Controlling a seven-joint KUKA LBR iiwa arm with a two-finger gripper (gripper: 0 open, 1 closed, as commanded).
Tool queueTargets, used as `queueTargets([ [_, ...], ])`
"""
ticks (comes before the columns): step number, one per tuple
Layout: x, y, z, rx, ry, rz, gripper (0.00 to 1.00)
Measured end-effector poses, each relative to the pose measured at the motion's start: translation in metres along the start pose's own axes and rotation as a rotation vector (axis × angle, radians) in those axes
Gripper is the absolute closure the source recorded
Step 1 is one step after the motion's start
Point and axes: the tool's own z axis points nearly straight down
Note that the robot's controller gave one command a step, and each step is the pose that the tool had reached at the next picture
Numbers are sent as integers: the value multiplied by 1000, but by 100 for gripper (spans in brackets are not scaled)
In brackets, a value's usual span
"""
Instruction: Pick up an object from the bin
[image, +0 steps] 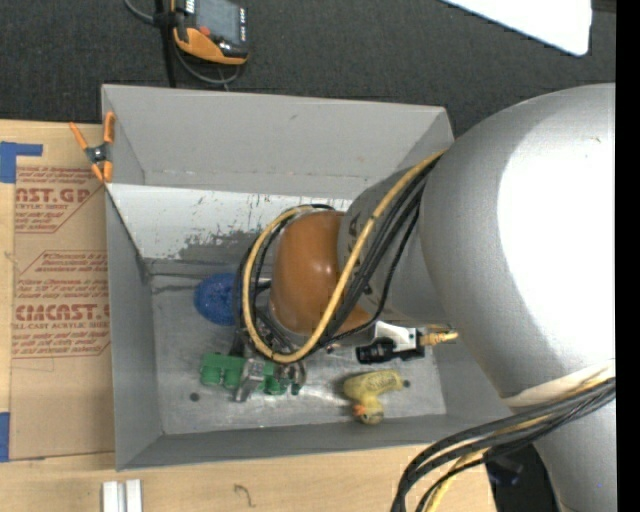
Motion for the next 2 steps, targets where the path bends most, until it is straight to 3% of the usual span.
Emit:
queueTargets([
  [1,3,-2,-16,12,18,-5,100],
  [2,1,-1,-37,14,21,-8,100],
])
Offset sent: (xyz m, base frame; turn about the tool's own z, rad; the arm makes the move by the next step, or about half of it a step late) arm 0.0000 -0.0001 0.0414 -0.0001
